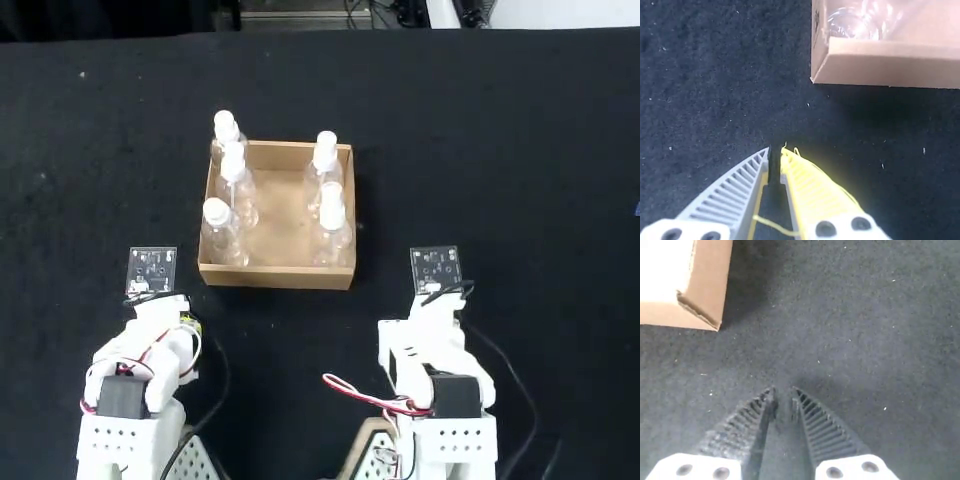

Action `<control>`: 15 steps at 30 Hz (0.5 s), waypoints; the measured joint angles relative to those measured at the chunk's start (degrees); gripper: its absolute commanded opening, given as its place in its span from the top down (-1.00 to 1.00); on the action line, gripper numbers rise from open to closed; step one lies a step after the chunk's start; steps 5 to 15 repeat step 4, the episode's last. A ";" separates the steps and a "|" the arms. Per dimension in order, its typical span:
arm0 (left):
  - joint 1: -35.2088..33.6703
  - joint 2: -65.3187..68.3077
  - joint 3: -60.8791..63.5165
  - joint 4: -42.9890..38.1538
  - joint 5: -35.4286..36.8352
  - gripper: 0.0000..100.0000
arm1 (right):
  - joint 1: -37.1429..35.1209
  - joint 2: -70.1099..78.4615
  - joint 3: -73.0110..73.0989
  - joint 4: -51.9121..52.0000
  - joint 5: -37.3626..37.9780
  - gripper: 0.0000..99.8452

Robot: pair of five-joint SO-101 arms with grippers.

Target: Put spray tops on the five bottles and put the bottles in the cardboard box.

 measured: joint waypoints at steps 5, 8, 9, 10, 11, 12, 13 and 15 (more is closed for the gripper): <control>0.00 0.00 0.00 0.00 0.00 0.94 | 0.00 0.00 0.00 0.00 0.00 0.98; 0.00 0.00 0.00 0.00 0.00 0.94 | 0.00 0.00 0.00 0.00 0.00 0.98; 0.00 0.00 0.00 0.00 0.00 0.94 | 0.00 0.00 0.00 0.00 0.00 0.98; 0.00 0.00 0.00 0.00 0.00 0.94 | 0.00 0.00 0.00 0.00 0.00 0.98; 0.00 0.00 0.00 0.00 0.00 0.94 | 0.00 0.00 0.00 0.00 0.00 0.98; 0.00 0.00 0.00 0.00 0.00 0.94 | 0.00 0.00 0.00 0.00 0.00 0.98; 0.00 0.00 0.00 0.00 0.00 0.94 | 0.00 0.00 0.00 0.00 0.00 0.98; 0.00 0.00 0.00 0.00 0.00 0.94 | 0.00 0.00 0.00 0.00 0.00 0.98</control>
